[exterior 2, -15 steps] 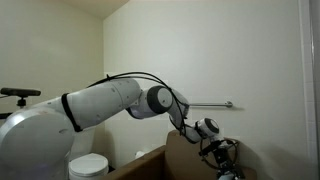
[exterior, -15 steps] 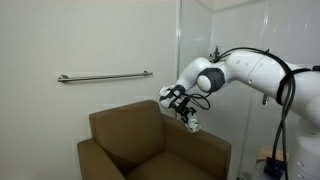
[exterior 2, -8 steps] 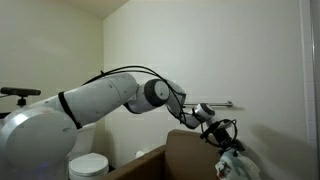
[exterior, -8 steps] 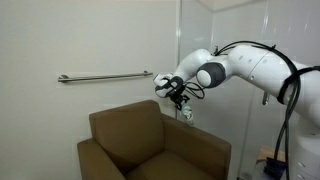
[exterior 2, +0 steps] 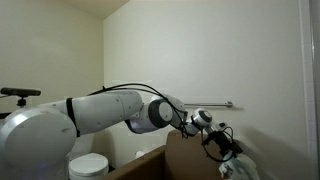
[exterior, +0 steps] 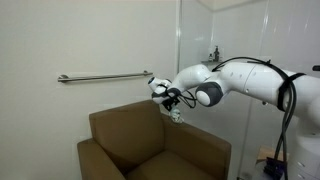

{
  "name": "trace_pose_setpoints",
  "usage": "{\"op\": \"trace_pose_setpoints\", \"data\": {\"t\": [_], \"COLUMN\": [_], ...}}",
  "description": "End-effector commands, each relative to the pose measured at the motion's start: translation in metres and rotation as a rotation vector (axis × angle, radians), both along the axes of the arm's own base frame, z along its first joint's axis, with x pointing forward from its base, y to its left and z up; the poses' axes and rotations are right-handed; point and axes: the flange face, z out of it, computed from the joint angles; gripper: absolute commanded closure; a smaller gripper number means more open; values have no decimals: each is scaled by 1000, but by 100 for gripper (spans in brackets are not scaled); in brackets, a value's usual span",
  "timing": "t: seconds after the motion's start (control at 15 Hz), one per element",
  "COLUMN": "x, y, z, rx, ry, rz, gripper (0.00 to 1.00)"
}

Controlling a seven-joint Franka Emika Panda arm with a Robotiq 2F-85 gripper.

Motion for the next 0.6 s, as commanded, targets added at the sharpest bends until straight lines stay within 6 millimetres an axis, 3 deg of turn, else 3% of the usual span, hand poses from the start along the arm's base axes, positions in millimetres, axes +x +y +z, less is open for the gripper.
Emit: {"op": "trace_pose_setpoints", "data": {"t": [0.0, 0.27, 0.53], "x": [-12, -34, -39], "y": [-12, -20, -32], "z": [-57, -103, -91], "rx": [63, 168, 241], "ry": [-34, 68, 128], "rz": [-49, -26, 3], "gripper": [95, 95, 95]}}
